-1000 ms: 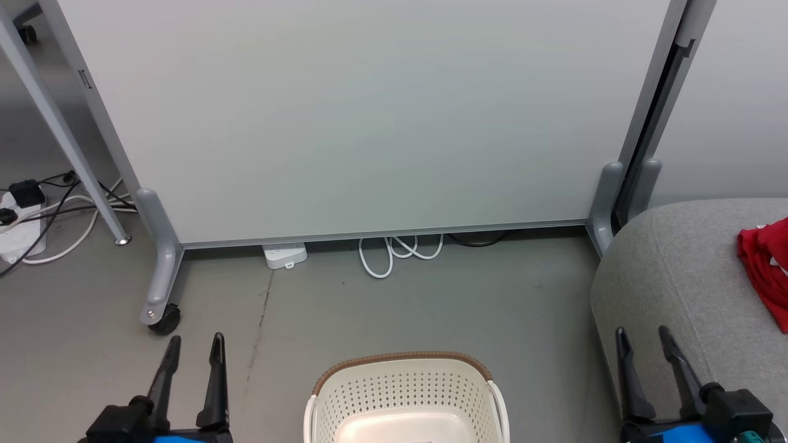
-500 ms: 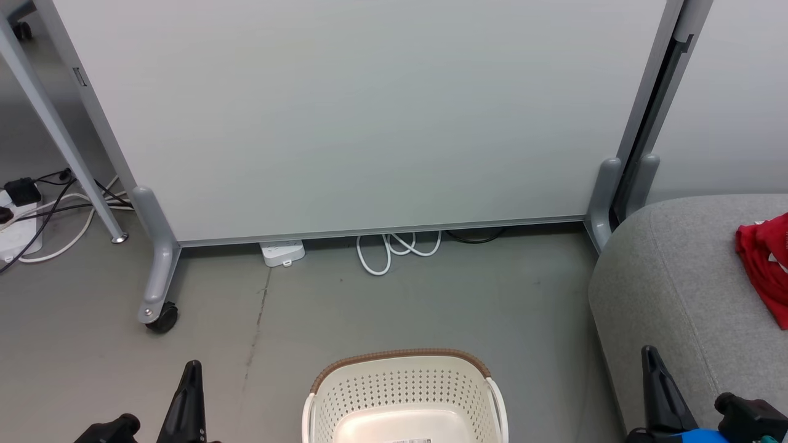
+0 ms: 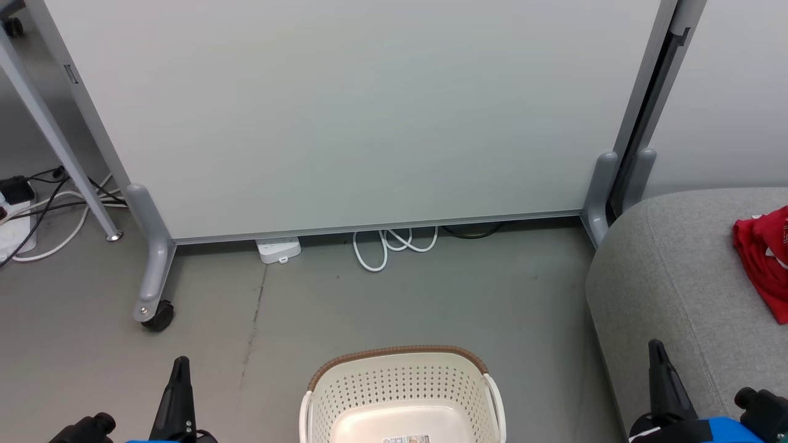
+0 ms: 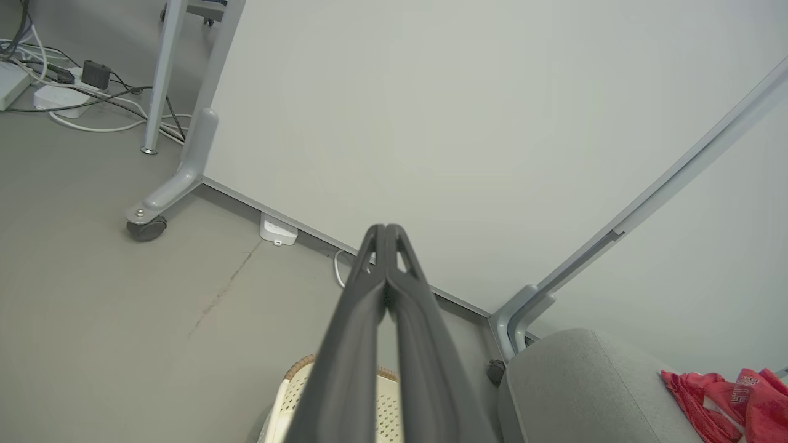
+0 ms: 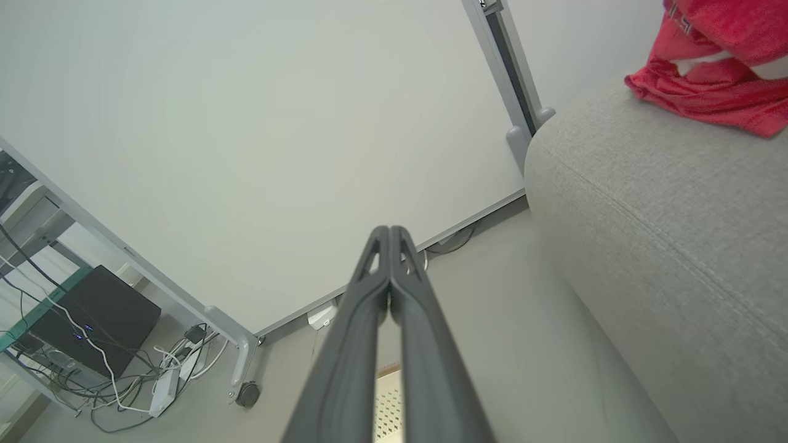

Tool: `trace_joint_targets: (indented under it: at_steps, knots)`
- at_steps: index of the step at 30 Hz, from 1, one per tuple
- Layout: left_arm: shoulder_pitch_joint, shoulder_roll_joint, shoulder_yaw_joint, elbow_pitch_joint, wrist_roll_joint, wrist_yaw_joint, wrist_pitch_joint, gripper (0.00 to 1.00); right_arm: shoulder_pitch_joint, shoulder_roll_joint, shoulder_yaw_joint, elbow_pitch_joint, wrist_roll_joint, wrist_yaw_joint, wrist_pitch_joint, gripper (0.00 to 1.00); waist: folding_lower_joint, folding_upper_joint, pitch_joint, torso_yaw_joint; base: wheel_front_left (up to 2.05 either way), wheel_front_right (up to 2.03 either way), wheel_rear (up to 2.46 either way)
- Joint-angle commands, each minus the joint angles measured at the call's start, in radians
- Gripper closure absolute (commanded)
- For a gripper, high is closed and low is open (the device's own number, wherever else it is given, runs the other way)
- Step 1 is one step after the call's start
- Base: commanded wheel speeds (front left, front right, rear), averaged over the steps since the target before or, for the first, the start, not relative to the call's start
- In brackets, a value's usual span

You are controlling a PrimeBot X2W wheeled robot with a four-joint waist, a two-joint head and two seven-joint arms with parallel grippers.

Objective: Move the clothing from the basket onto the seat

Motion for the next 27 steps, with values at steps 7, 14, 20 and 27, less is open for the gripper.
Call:
trace_joint_targets:
  at_steps: [7,14,20,27]
  knots:
    - [-0.042,0.007,0.016,-0.017,-0.124,-0.006,0.031,1.0,-0.046,0.001,-0.007,-0.014,0.137,0.0,0.032,1.0,-0.0001,0.0,0.005,-0.005,0.0,0.0,0.0]
    - [-0.051,0.008,0.024,-0.018,-0.219,-0.007,0.055,1.0,-0.059,0.001,-0.011,-0.012,0.239,0.0,0.057,1.0,-0.0001,0.0,0.01,-0.009,0.0,0.0,0.0]
    - [-0.058,0.009,0.03,-0.019,-0.295,-0.008,0.076,1.0,-0.069,0.002,-0.015,-0.01,0.321,0.0,0.078,1.0,-0.0001,0.0,0.014,-0.012,0.0,0.0,0.0]
    - [-0.064,0.009,0.037,-0.02,-0.377,-0.009,0.098,1.0,-0.078,0.003,-0.018,-0.008,0.411,0.0,0.1,1.0,-0.0001,0.0,0.019,-0.017,0.0,0.0,0.0]
